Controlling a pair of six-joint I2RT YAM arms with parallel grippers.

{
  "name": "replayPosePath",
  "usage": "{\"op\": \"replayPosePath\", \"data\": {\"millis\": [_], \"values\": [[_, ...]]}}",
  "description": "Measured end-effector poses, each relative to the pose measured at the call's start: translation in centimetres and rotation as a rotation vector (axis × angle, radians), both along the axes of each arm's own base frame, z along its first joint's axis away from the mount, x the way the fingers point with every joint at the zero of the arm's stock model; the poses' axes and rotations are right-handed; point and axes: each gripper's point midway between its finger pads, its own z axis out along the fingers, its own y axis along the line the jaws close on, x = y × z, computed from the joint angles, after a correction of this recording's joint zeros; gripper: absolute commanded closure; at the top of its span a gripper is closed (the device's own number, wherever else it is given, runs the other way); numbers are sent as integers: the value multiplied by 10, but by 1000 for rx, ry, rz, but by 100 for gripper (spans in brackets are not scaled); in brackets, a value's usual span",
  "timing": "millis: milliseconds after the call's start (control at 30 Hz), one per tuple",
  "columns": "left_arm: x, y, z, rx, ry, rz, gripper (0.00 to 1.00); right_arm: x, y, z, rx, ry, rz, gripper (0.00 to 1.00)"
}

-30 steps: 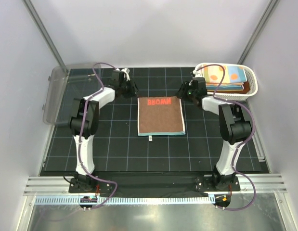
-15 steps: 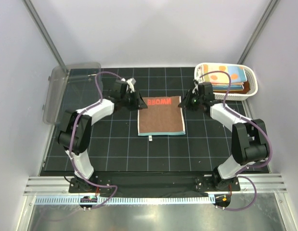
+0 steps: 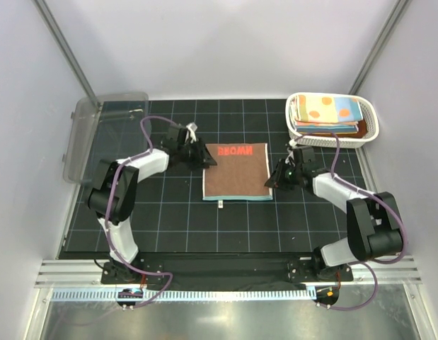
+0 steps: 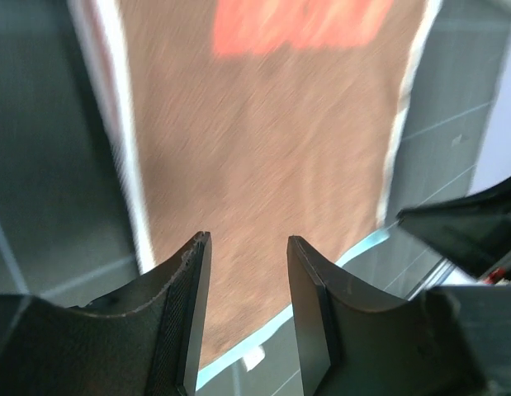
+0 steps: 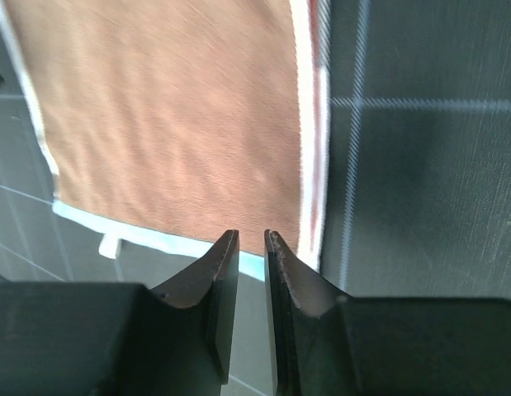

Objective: Fold and stack the towels
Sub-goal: Fold the towel

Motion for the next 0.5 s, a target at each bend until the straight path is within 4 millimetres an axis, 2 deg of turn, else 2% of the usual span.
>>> {"op": "replayPosePath", "data": {"millis": [133, 233, 300, 367, 400, 500], "values": [[44, -7, 39, -40, -105, 19, 55, 19, 2, 27, 6, -67, -11, 73], [82, -10, 52, -69, -162, 36, 55, 57, 8, 47, 12, -141, -21, 75], [96, -6, 42, -68, -156, 50, 55, 87, 13, 53, 21, -186, -26, 75], [102, -3, 26, -60, -128, 58, 55, 115, 18, 53, 24, -219, -29, 75], [103, 0, 12, -51, -100, 63, 55, 130, 20, 48, 19, -222, -33, 76], [106, 3, -15, -36, -44, 68, 55, 159, 22, 29, -1, -220, -43, 76]]}}
